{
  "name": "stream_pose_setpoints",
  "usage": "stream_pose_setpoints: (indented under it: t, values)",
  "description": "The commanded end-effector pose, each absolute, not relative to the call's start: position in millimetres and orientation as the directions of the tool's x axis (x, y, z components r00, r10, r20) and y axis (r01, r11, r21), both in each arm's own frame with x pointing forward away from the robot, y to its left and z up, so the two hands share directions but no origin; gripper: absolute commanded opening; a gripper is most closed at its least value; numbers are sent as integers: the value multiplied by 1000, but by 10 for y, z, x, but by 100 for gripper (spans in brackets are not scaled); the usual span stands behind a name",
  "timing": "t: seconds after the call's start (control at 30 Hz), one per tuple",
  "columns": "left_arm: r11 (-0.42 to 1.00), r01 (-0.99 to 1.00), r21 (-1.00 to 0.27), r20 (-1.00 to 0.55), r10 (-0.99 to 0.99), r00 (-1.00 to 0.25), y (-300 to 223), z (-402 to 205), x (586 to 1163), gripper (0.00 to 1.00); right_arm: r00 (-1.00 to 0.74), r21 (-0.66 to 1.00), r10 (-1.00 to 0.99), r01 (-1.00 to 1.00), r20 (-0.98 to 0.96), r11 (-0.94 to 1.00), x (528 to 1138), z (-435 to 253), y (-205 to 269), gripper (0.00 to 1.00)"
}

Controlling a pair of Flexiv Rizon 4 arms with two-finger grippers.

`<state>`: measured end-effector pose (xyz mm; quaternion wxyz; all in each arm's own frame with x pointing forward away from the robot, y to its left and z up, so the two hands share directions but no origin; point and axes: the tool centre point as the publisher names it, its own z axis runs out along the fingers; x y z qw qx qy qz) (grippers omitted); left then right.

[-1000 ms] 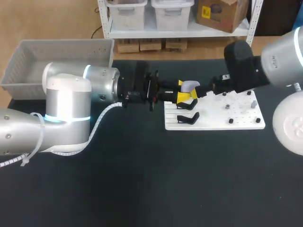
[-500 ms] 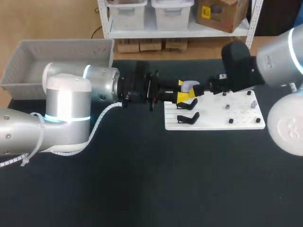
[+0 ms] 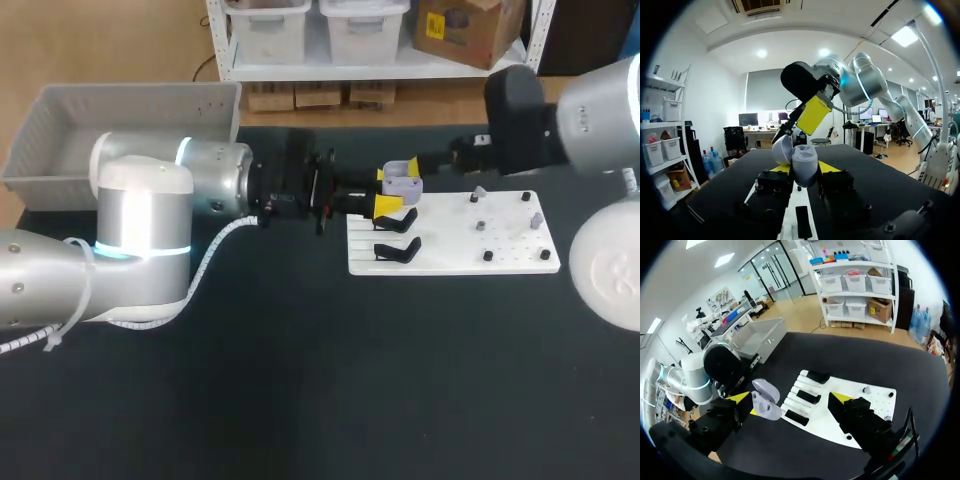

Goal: Pick up each earbud case from the left stands, insert the matching earbuds, close the lid, and place the case in the box.

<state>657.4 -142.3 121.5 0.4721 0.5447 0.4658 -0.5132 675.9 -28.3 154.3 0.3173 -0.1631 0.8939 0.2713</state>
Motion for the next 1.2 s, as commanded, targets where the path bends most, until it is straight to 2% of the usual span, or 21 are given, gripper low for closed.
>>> stream_pose_setpoints:
  t: [0.03, 0.23, 0.43, 0.77, 0.9, 1.2]
  values:
    - [-120, 992, 37, -999, 22, 40, -1425, 1208, 6575, 0, -693, 312, -128, -472, -710, 824, 6607, 1738, -388, 100]
    - [-120, 992, 37, -999, 22, 40, -1425, 1208, 6575, 0, -612, 128, -217, -468, -761, 874, 6570, 1945, -538, 100]
    - [-120, 992, 37, -999, 22, 40, -1425, 1208, 6575, 0, -622, -26, -296, -404, -725, 914, 6632, 2045, -679, 100]
    - [-120, 992, 37, -999, 22, 40, -1425, 1208, 6575, 0, -724, -125, -346, -342, -597, 931, 6799, 1834, -899, 100]
    - [-120, 992, 37, -999, 22, 40, -1425, 1208, 6575, 0, -741, -240, -440, -368, -508, 898, 6858, 1721, -944, 100]
    - [-120, 992, 37, -999, 22, 40, -1425, 1208, 6575, 0, -821, -312, -434, -331, -370, 891, 6944, 1472, -1205, 100]
